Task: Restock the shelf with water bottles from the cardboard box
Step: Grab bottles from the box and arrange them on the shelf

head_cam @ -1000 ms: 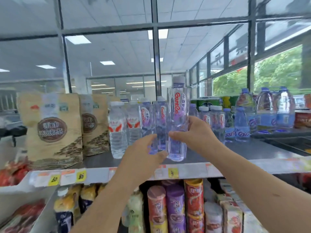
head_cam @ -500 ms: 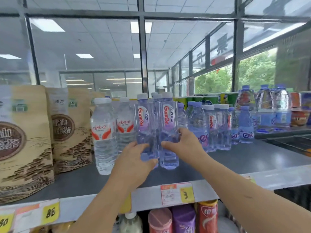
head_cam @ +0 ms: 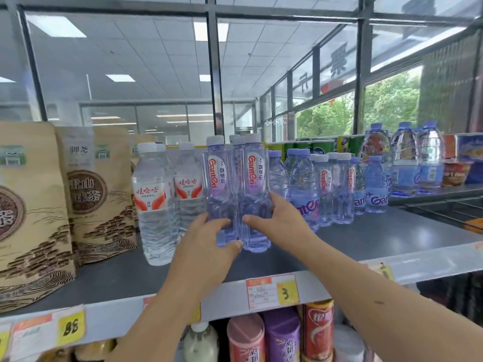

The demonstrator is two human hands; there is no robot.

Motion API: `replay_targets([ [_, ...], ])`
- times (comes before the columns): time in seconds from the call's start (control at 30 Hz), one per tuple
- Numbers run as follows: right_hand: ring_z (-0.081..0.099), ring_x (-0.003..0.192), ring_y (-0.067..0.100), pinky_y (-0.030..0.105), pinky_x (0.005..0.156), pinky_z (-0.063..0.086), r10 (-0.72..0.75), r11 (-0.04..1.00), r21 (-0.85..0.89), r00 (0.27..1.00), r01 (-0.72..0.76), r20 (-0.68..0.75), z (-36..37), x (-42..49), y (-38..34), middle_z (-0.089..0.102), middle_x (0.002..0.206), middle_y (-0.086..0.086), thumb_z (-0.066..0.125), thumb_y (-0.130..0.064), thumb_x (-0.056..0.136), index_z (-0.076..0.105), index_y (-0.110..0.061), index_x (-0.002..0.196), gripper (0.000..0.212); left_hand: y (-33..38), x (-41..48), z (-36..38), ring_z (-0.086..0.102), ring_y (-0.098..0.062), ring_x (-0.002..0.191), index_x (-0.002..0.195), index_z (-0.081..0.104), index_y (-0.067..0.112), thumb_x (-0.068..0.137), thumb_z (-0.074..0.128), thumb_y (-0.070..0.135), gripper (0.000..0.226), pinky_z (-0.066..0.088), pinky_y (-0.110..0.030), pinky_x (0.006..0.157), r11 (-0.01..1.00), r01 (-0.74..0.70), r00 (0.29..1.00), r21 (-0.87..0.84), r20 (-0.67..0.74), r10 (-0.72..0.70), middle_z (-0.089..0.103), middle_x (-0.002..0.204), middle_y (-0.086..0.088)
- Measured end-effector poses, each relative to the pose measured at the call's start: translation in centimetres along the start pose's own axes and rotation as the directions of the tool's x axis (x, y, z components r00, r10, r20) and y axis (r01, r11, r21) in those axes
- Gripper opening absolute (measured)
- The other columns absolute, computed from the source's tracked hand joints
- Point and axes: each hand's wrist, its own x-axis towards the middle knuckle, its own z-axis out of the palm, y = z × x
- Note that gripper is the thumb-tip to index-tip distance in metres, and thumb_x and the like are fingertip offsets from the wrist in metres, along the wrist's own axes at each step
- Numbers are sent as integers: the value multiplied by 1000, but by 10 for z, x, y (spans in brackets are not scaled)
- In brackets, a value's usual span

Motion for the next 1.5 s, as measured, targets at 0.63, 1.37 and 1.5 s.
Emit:
replay_targets([
  [0.63,63,105,2,32,92,55,71,990,123,997,-73,22,-54,-258,115,68,115,-12,71,-25,86,69,-27,120,34,45,-191,128,60,-14,111,120,69,18,81,68,24,39,48,-37,101,981,-42,996,-191,-84,26,62,116,5],
  [1.37,63,94,30,32,72,48,833,553,-669,333,-497,441,168,-773,584,68,97,6,59,-17,83,63,-15,91,9,-215,-561,507,61,4,93,128,62,37,85,71,34,44,45,-24,79,898,439,640,26,692,-333,62,124,8],
  [1.5,51,124,28,35,103,42,735,664,-732,310,-153,603,207,-806,647,58,131,6,58,-23,88,57,-20,126,38,-246,-608,557,57,1,104,126,62,38,85,72,35,43,42,-19,79,868,495,599,46,705,-379,59,115,18],
])
